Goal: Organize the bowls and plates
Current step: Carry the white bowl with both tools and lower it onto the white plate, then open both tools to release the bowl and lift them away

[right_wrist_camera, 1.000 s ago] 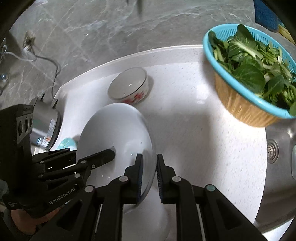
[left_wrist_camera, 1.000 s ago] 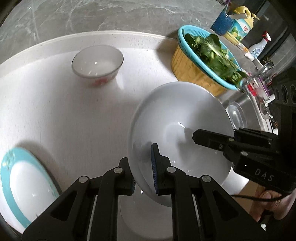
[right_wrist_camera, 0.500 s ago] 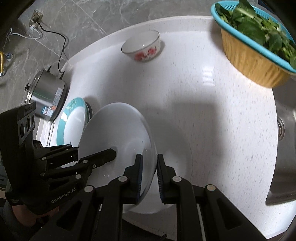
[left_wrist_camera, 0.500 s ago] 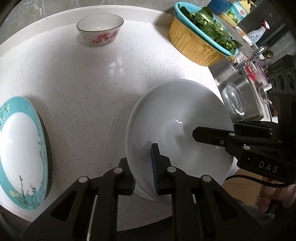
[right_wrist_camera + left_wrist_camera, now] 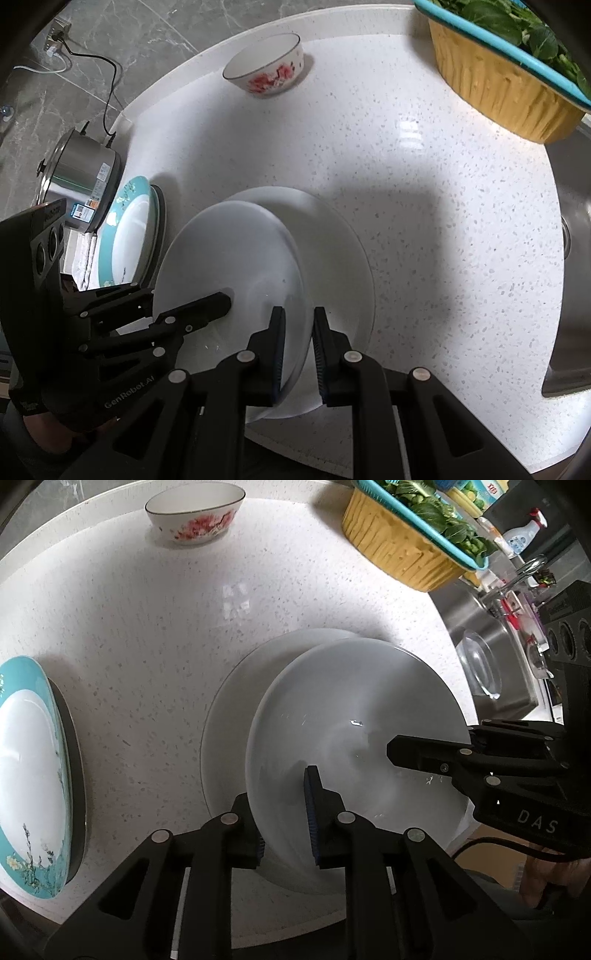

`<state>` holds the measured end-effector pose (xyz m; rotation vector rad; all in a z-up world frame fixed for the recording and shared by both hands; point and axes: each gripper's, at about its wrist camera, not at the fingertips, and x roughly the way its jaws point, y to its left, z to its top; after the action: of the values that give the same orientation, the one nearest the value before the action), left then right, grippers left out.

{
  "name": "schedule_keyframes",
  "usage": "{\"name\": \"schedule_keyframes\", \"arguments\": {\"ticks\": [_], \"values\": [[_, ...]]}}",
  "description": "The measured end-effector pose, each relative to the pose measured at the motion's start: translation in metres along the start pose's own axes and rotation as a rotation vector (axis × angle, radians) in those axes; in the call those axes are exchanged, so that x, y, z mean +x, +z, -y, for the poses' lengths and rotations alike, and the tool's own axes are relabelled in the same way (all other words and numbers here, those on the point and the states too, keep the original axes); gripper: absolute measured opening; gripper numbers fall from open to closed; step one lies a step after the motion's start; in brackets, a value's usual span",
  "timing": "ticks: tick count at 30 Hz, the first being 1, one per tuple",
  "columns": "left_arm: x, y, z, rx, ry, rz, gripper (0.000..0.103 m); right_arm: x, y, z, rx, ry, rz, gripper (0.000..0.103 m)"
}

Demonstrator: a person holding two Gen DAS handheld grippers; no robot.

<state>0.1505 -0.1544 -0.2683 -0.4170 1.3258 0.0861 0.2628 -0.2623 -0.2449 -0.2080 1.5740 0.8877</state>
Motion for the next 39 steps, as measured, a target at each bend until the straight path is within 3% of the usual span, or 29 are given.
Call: {"name": "schedule_keyframes", "arguments": {"ticks": [10,18,26,34,39], "values": [[0.012,0.012,0.002,0.012,0.016,-0.014,0.019,0.01,0.001,0.002,-0.018,-0.024,-0.012,0.018],[0.007,0.015,0.003,0.001,-0.006,0.007,0.034,0.013,0.001,-0.002,-0.025,-0.018,-0.017,0.034],[-0.004,0.016,-0.003,-0.007,-0.026,0.031,0.042,0.002,0.007,-0.004,-0.04,-0.038,0.018,0.048],[-0.01,0.014,-0.005,-0.005,-0.045,0.033,0.046,-0.004,0.007,-0.002,-0.039,-0.037,0.029,0.048],[-0.021,0.013,-0.01,-0.015,-0.048,0.046,0.058,-0.01,0.008,-0.001,-0.035,-0.032,0.035,0.05]]}}
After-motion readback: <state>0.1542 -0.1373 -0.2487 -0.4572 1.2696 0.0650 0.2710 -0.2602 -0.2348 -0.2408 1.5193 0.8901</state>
